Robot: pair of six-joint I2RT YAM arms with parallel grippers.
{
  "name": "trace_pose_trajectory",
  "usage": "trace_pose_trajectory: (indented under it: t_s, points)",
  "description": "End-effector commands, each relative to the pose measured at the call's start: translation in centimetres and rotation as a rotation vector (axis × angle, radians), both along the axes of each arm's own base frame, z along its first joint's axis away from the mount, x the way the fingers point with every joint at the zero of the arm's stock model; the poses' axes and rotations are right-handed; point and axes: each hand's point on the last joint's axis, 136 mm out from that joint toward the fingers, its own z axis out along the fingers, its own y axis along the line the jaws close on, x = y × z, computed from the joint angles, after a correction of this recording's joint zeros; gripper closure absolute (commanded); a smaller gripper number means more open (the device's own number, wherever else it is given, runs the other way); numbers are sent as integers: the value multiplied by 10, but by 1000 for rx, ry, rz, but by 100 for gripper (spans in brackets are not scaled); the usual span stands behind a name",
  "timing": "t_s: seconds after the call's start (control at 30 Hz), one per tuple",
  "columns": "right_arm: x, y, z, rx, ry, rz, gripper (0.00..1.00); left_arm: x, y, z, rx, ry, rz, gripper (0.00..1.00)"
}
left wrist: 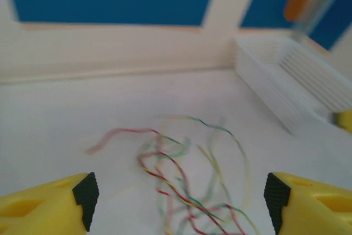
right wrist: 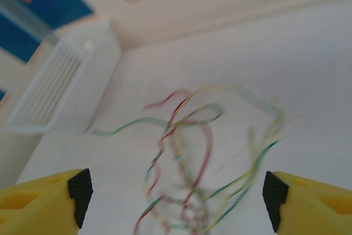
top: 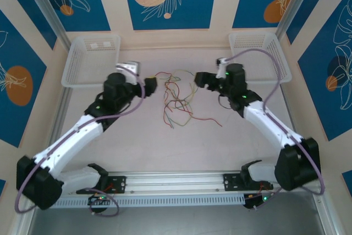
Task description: Untangle the cables
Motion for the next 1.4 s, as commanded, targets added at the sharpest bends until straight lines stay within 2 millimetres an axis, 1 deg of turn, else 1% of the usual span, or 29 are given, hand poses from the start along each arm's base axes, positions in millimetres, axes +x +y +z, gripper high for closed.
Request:
trace_pose_trajectory:
  t_s: [0.0, 0.03, 0.07, 0.1, 0.2, 0.23, 0.3, 0.4, 0.47, 0.5, 0.53, 0.57, 0.6, 0.67, 0.7, 0.73, 0.83, 0.9, 1.1, 1.13, 1.27, 1.37]
  points:
    - [-21, 8, -71, 43, 396, -52, 20, -13, -21, -84, 122, 274, -28, 21]
    - [-21, 14, -78, 77, 442, -39, 22, -13, -25, -93, 148, 301, -28, 22]
    - [-21, 20, -81, 100, 469, -21, 25, -12, -29, -98, 162, 318, -37, 22]
    - [-21, 25, -87, 108, 494, -7, 25, -13, -34, -103, 176, 326, -50, 22]
    - [-20, 29, -110, 59, 557, -17, 26, -15, -41, -115, 186, 331, -68, 22]
    - [-20, 33, -117, 43, 579, 1, 26, -16, -41, -119, 179, 333, -69, 22]
    - [-21, 38, -131, 13, 617, 20, 32, -18, -37, -125, 168, 329, -54, 22]
    - [-22, 45, -154, -77, 622, 45, 33, -22, -23, -127, 170, 310, -4, 20]
    - [-22, 50, -163, -104, 635, 65, 41, -26, -15, -126, 174, 292, 17, 19]
    - [-22, 54, -165, -101, 641, 79, 43, -28, -11, -125, 176, 281, 21, 18]
    - [-21, 59, -168, -96, 644, 93, 50, -29, -8, -124, 179, 273, 29, 17]
    - [-20, 62, -169, -93, 646, 100, 54, -30, -5, -124, 182, 268, 38, 17]
    - [-20, 66, -170, -94, 643, 109, 62, -32, -2, -124, 188, 266, 44, 16]
    - [-18, 67, -172, -101, 639, 101, 69, -34, 2, -124, 202, 268, 54, 16]
    - [-16, 66, -172, -104, 637, 95, 77, -34, 4, -125, 206, 272, 58, 16]
    - [-16, 64, -172, -110, 637, 87, 82, -35, 5, -125, 209, 274, 59, 16]
    - [-16, 60, -165, -126, 626, 78, 87, -37, 6, -124, 204, 272, 63, 16]
    - [-17, 60, -154, -125, 607, 85, 94, -36, 8, -124, 202, 266, 72, 15]
    - [-28, 62, -113, -143, 544, 122, 94, -33, 12, -119, 195, 242, 103, 14]
    - [-30, 61, -107, -144, 530, 125, 97, -32, 12, -118, 193, 239, 106, 13]
    - [-36, 56, -86, -140, 490, 122, 99, -32, 13, -118, 198, 235, 110, 13]
    - [-41, 52, -73, -146, 467, 122, 96, -32, 15, -117, 198, 230, 118, 13]
